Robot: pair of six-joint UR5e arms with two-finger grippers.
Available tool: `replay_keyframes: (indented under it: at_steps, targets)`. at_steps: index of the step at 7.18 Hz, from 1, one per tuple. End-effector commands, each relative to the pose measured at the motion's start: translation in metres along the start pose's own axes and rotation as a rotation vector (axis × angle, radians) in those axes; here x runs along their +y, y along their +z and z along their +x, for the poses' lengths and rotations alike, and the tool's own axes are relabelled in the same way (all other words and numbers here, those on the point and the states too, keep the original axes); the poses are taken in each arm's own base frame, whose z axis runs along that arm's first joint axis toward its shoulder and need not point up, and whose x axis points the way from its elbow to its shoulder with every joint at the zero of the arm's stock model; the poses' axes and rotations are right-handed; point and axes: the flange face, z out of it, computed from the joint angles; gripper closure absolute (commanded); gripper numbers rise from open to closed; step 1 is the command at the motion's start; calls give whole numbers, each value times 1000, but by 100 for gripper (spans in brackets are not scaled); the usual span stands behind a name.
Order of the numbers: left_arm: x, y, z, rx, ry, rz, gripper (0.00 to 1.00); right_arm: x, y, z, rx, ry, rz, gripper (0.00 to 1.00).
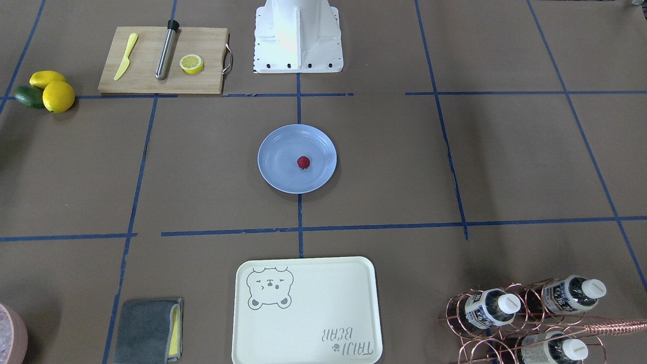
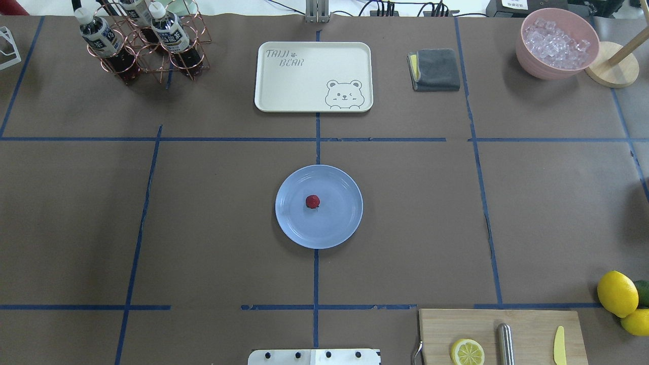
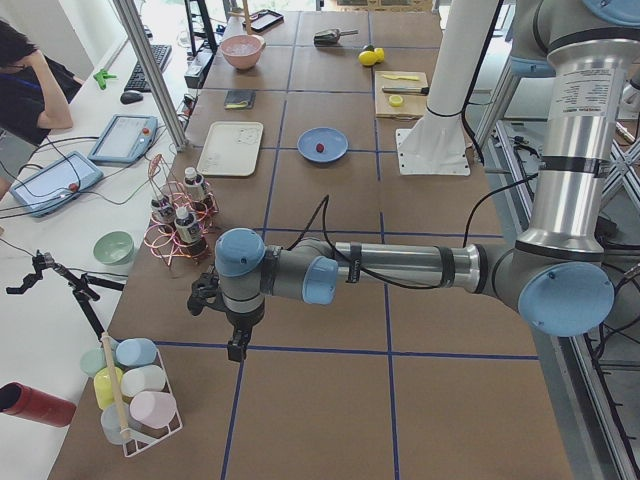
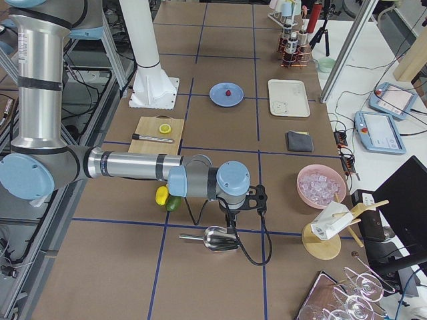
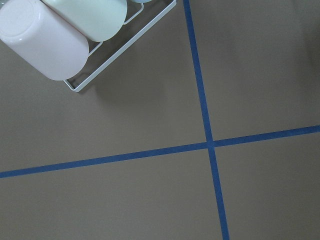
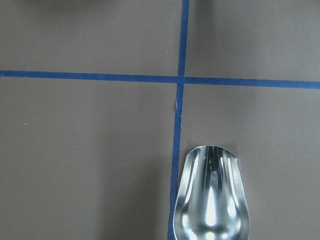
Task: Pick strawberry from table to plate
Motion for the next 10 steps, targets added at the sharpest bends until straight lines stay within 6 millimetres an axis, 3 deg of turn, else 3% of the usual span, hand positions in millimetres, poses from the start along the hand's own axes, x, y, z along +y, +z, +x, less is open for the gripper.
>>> replay_keyframes:
  at_steps: [1, 10]
  targets:
    - [-1, -1, 1, 0, -1, 1, 0, -3, -7, -4, 1, -1, 9, 0]
    - [-2, -1, 5, 34, -68, -2, 0, -1, -3, 1, 6, 4, 5, 0]
